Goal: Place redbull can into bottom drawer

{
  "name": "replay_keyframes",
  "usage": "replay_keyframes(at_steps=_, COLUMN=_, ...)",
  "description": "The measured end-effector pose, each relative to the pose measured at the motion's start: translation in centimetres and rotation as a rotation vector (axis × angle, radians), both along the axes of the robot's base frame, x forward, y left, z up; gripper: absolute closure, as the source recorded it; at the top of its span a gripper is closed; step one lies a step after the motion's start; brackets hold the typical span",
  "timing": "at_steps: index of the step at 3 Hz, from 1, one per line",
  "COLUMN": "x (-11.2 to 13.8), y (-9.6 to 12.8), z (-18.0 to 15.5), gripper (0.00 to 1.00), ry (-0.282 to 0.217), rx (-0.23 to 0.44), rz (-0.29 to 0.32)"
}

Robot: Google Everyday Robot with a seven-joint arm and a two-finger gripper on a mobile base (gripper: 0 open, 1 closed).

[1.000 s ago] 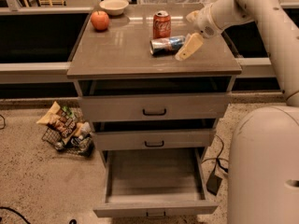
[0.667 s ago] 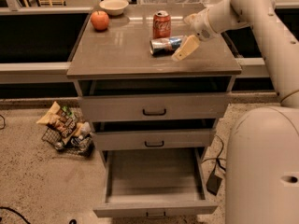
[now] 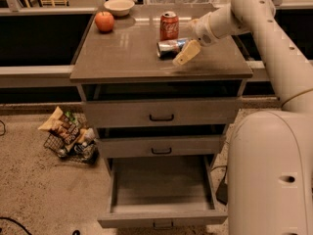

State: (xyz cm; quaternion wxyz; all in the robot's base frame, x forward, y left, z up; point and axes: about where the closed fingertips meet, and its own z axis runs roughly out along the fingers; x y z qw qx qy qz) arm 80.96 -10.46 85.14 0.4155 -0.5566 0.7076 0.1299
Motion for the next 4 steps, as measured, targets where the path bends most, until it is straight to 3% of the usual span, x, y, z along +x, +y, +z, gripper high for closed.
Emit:
replay_keyframes(at_steps=1, x=0.6, y=0.5, z=-1.0, gripper=0.18, ry=0.013, rx=0.004, rz=-0.003)
replay_keyframes(at_steps=3, x=0.9, y=0.7, z=-1.8, gripper=0.65, ry=0.028, rx=0.005, rz=-0.004)
replay_keyframes(at_steps=4, x=-0.3, y=0.1, z=0.2, gripper=0.87, ry=-0.018, rx=0.001, rz=0.002)
